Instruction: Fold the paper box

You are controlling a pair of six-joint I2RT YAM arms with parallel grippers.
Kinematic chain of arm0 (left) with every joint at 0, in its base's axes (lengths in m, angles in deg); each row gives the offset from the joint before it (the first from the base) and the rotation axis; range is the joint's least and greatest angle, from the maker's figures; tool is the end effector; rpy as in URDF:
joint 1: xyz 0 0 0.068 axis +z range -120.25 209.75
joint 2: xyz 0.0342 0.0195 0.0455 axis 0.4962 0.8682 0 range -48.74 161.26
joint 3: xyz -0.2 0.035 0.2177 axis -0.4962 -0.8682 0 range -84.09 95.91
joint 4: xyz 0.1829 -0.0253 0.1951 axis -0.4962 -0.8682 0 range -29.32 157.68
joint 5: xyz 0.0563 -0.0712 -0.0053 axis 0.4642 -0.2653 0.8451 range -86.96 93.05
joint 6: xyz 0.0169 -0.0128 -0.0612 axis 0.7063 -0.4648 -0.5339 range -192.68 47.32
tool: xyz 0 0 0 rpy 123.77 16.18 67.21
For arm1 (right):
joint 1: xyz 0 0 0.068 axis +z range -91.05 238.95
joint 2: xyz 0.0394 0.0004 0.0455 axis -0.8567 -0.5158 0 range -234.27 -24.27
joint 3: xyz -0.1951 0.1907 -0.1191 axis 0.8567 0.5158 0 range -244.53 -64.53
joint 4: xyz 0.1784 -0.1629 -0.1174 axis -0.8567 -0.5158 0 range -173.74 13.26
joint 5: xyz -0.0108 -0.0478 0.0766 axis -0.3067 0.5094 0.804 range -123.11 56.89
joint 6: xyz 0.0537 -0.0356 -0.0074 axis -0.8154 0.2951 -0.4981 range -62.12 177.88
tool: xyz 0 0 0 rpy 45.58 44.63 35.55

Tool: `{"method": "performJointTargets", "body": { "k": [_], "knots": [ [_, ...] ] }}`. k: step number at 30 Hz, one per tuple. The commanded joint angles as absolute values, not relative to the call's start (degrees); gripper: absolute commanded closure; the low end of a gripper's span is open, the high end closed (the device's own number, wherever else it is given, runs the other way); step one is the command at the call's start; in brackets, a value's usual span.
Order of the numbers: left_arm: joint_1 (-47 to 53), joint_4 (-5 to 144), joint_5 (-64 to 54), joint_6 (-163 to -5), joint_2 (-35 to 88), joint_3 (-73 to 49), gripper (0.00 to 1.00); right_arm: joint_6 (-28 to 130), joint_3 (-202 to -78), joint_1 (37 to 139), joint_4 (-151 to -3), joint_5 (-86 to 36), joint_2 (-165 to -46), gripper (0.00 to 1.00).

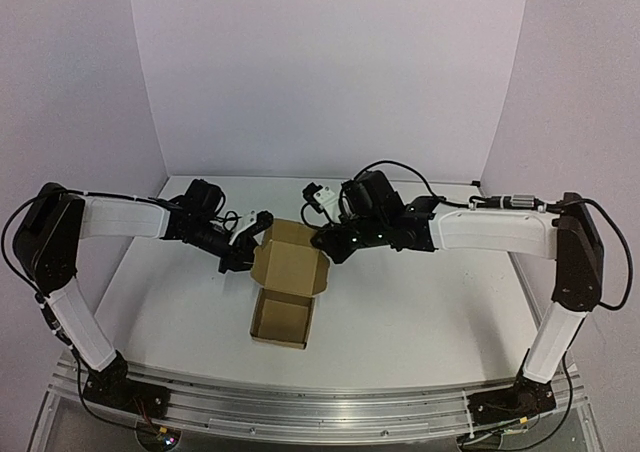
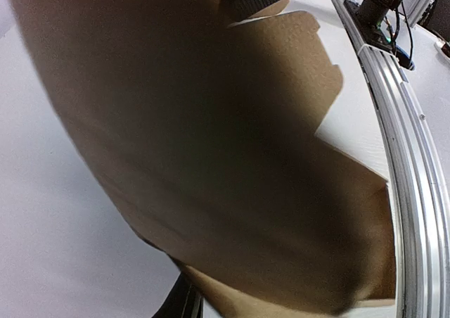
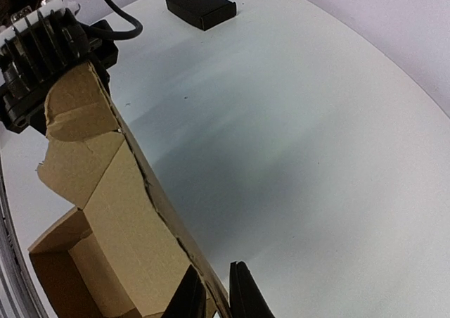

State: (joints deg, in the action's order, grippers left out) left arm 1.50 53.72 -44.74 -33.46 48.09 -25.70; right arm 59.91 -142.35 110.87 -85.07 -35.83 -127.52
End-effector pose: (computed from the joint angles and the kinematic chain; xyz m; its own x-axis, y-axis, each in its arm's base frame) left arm 0.2954 -0.2013 0.2055 -0.0878 0.5295 -0.8437 0.9961 0.0558 -0.0686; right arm 0.2755 0.3479 0.2720 -0.3154 -0.4599 -0.8301 -0.7736 0.6312 -0.0558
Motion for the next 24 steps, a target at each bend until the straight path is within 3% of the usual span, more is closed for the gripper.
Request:
{"method": "performJointTargets", "body": {
  "k": [1, 7, 10, 16, 19, 24],
  "knots": [
    [0.78, 58.43, -42.43, -39.40, 44.43, -27.51, 0.85, 58.56, -143.00, 113.65, -83.06, -42.08, -123.64, 0.87],
    [1.62, 60.60, -42.87, -42.50, 44.28, -27.91, 0.82, 52.85, -143.03, 113.83, -86.16, -49.09, -123.40, 0.96],
    [1.65, 62.88, -37.11, -43.93, 44.69, -27.54, 0.72, 46.40, -143.96, 113.83, -89.28, -51.73, -123.06, 0.96],
    [3.94, 64.36, -27.54, -44.09, 46.61, -23.65, 0.66, 35.13, -139.32, 113.85, -92.03, -60.29, -119.77, 0.99],
    [4.39, 60.71, -31.69, -36.94, 45.87, -23.13, 0.60, 32.10, -138.15, 113.84, -92.54, -61.33, -119.37, 1.00],
    [3.77, 50.86, -42.19, -10.40, 43.08, -27.06, 0.51, 27.21, -140.25, 113.82, -96.29, -62.93, -120.68, 1.00]
  ]
}}
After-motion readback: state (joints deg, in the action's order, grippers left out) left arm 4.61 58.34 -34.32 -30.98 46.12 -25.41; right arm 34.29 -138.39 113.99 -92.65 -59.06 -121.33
